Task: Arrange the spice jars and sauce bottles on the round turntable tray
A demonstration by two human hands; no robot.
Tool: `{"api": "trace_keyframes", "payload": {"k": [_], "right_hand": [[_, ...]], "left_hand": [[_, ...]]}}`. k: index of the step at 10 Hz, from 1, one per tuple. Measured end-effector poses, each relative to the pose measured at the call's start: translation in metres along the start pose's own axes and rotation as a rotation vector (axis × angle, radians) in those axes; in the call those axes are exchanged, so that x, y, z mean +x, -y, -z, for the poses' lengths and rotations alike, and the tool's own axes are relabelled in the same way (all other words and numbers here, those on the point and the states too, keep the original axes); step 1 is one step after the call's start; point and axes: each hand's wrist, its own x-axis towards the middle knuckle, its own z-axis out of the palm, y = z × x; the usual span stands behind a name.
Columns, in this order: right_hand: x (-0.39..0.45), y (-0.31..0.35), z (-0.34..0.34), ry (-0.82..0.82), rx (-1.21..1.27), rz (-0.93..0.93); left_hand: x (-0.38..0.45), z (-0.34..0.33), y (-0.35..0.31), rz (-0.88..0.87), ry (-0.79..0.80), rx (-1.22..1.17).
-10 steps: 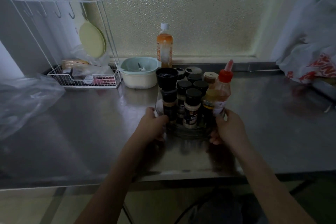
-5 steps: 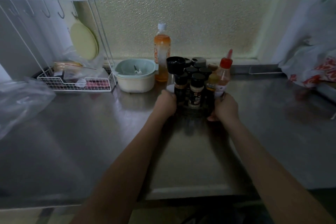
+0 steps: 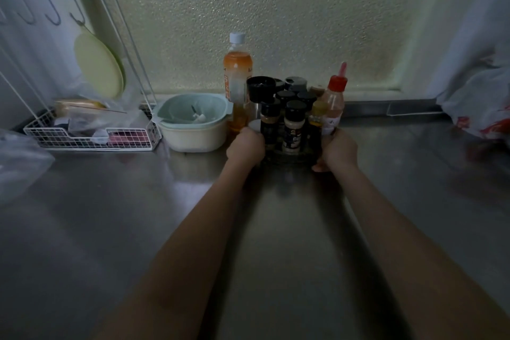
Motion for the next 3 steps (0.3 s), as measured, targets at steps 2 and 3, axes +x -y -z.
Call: {"api": "trace_keyframes", "payload": {"k": [2, 3], "right_hand": [[-0.004, -0.003, 0.0, 0.033, 0.068, 0.039], [-0.009, -0.008, 0.01, 0.056, 0.105, 0.033]], "left_hand": [[-0.002, 0.003, -0.001, 0.029, 0.034, -0.006], [-0.006, 0.008, 0.0, -0.016, -0.069, 0.059]]}}
